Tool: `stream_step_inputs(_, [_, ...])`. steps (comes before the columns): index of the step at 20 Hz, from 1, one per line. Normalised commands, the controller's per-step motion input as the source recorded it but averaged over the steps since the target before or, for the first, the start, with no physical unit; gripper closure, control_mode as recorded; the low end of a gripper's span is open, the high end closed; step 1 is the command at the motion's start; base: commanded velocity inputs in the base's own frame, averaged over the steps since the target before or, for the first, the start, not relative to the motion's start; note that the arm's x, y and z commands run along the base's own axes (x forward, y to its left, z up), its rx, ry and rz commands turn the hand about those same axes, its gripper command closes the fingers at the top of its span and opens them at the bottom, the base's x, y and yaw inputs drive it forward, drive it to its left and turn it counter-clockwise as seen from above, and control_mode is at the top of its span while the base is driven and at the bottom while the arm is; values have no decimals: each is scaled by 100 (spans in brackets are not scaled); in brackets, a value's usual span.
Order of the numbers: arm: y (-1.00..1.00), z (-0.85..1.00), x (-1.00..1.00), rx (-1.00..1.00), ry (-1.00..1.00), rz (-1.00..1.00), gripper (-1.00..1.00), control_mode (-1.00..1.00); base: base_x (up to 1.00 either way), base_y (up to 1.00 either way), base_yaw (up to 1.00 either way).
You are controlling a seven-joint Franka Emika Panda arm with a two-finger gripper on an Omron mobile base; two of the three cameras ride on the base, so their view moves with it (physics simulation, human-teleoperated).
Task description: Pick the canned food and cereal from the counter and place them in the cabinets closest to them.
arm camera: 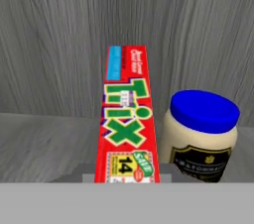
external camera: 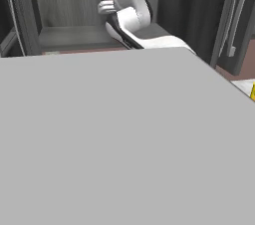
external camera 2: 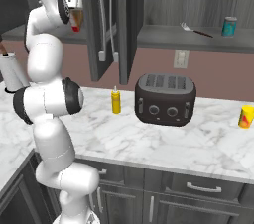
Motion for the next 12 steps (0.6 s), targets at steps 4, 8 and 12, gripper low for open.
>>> stream_step_inputs(4, [0, -8, 24, 0, 5, -1, 100, -100, 0, 0, 0])
stream_step_inputs(8, [0, -1, 18, 0, 2, -1, -100, -100, 0, 0, 0])
stream_step_inputs(12, [0, 0, 4, 0, 1, -1, -100, -100, 0, 0, 0])
